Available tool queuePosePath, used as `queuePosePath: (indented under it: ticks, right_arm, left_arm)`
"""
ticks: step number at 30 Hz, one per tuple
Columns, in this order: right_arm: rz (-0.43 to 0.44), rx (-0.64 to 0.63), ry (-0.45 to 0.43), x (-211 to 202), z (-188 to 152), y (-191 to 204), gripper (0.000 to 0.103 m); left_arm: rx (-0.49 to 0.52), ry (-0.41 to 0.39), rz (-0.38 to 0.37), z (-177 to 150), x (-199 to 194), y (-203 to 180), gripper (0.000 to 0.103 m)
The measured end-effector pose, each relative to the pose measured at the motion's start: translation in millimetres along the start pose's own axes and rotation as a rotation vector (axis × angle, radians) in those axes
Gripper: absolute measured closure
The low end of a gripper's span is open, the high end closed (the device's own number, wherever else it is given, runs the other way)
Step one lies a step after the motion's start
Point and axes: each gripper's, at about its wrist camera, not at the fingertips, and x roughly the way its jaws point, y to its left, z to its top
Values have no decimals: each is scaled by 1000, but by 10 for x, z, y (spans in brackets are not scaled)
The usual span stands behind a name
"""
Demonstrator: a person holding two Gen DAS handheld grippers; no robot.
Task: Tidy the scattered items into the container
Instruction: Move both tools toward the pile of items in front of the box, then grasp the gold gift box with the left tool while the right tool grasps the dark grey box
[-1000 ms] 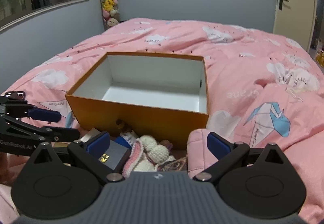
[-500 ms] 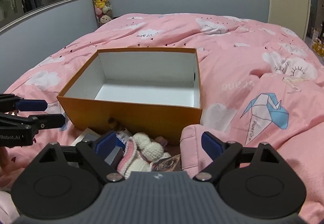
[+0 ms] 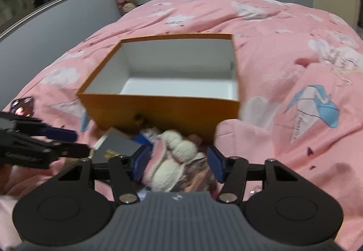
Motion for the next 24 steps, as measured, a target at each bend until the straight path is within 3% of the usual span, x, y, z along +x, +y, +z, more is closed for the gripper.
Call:
queuePosePath:
  ticks: [7,10,17,24]
  right_arm:
    - [86,-8,68,206,-23,144,48]
    - [131,32,101,324,-19,169,48]
    - [217,138,201,595,-24,147,42]
    - [261,172,249,743,-43,98,33]
  left_arm:
    - [66,68,100,-37,-53,76,42]
    - [43,111,145,-55,-43,161,39]
    - [-217,228,45,-144,116,545,36]
    - [-343,258,-52,-188,278,729,24]
